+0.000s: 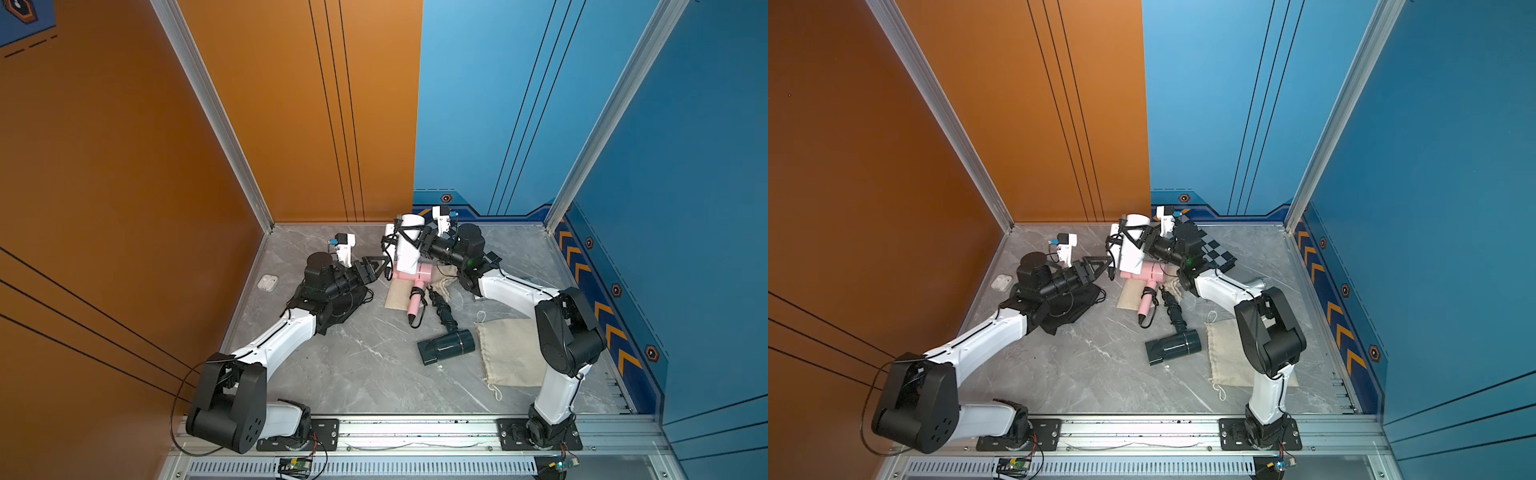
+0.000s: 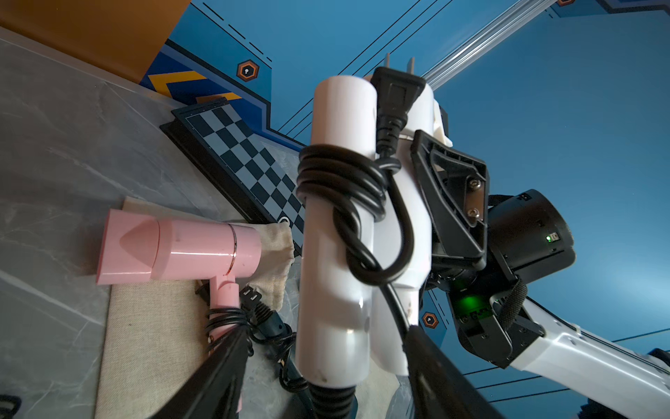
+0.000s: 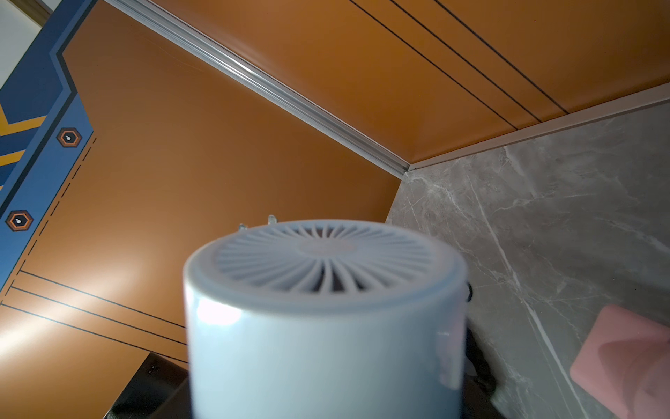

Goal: Pack away hair dryers
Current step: Adjust the hair dryer.

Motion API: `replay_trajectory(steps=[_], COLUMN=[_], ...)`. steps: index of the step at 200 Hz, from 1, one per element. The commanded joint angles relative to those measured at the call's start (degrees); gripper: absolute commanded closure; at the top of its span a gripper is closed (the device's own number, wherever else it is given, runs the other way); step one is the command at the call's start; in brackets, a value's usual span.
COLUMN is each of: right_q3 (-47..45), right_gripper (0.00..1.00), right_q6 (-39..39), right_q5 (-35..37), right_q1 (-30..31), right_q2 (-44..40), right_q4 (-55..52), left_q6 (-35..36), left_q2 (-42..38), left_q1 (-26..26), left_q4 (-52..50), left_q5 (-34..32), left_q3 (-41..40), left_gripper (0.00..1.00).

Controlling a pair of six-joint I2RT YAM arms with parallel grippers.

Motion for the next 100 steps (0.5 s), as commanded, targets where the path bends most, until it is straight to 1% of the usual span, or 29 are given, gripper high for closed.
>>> replay_trajectory(steps=[1,54,86,100], right_q3=[2.9,3.6,3.9,4.3], right_gripper=[0.58,0.58,0.58,0.58], right_q6=[2.1,4.1,5.7,6.1], right_q5=[-1.8,-2.8,-3.0,-3.3], right_q1=[0.4,0.6,0.6,0.7], right_q2=[-1.4,-0.7,-0.5,-0.2], right_q4=[6.0,7.6,9.4,9.6], left_q6=[-1.0,-2.2,-3.5,-3.9], left_q2=[1.3,4.3,5.8,6.3], left_q1=[-0.4,-1.5,-1.9,-2.0], left_q4=[6.2,10.4,12.3,12.8], left_q5=[1.9,1.7,1.3,1.2], left_q3=[2.3,4.6,4.9,5.4], left_gripper=[0.29,0.30,0.37,0.47])
